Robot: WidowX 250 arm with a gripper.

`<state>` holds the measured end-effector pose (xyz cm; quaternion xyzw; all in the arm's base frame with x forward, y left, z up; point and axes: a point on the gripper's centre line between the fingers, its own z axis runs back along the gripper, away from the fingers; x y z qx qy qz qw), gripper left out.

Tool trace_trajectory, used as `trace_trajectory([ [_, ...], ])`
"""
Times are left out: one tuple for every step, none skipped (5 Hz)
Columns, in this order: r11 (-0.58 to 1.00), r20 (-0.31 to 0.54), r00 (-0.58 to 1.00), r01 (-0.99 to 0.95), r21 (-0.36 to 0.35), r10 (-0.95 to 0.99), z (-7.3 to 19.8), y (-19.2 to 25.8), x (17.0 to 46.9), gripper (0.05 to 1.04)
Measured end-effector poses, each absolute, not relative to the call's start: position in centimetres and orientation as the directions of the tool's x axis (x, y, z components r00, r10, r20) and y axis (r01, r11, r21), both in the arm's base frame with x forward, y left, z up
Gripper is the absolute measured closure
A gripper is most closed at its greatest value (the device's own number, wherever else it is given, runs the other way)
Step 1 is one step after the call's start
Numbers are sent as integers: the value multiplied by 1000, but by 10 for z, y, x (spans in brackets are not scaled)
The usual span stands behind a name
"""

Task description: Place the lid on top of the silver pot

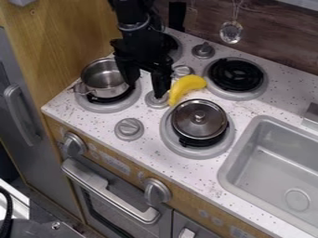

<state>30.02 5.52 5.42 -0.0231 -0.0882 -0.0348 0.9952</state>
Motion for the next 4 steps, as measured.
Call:
trace_trajectory([
  [997, 137, 989, 64, -52, -57, 43, 54, 295, 84],
  [998, 29, 999, 30, -53, -28, 16, 19, 314, 84],
  [997, 92, 993, 69, -20, -67, 0, -2, 335, 85],
  [998, 113, 992, 56, 20, -58, -12, -6, 352, 84],
])
